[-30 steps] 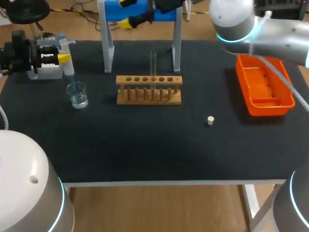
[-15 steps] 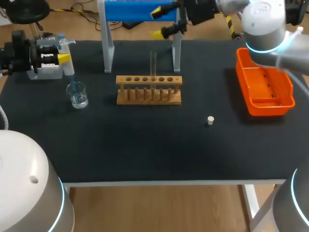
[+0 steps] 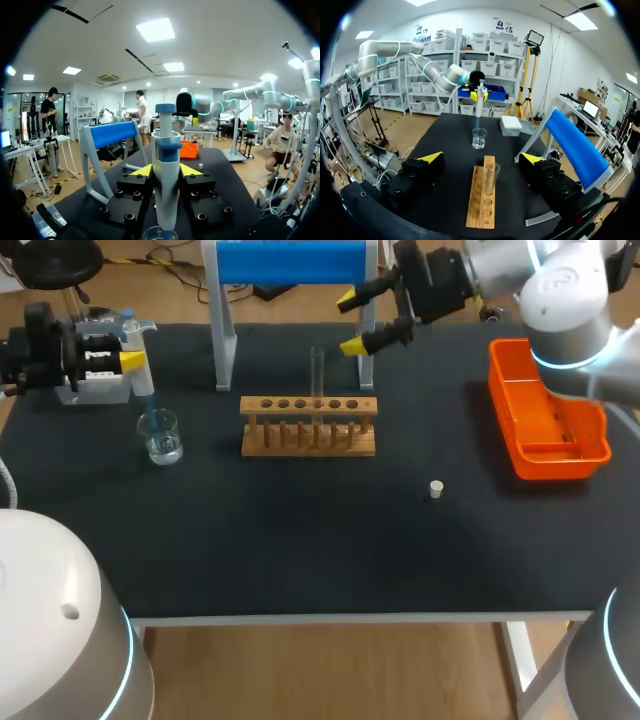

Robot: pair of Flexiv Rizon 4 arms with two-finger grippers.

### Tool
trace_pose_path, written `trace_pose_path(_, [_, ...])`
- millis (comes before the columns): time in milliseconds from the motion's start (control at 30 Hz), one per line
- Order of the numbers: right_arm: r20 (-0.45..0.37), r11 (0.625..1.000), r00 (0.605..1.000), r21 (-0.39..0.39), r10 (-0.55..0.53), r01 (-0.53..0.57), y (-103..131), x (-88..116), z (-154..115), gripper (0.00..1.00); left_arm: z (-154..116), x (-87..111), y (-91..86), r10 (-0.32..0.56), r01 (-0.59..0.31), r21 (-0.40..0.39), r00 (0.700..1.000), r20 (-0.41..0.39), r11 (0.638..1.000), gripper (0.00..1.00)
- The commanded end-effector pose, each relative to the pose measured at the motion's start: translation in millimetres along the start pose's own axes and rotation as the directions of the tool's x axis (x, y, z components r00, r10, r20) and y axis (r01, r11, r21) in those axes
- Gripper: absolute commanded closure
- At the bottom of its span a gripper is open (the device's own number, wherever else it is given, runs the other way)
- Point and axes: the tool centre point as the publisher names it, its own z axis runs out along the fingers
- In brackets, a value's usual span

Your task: Invert the test tube, pick up the pipette, mount the tip to pipette, aspirate from beaker and dispense into the tube, eject the tip, return the pipette, and cap with the stopper.

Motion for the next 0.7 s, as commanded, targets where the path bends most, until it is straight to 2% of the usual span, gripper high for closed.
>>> trace_pose_path(33, [-0.008,1.000,1.000,0.016,-0.001,0.001,-11,-1,11,0.00,0,-0.4,-0.4,0.000,0.000,0.000,1.000,-0.001,1.000,1.00])
trace_pose_path(300, [-0.034,0.997,0.999,0.068,-0.033,0.035,-38,4,26,0.00,0,-0.4,-0.4,0.000,0.000,0.000,1.000,-0.001,1.000,1.00])
trace_pose_path(700, [-0.088,0.988,0.995,0.138,-0.051,0.063,-61,-3,44,0.00,0,-0.4,-0.4,0.000,0.000,0.000,1.000,-0.001,1.000,1.00])
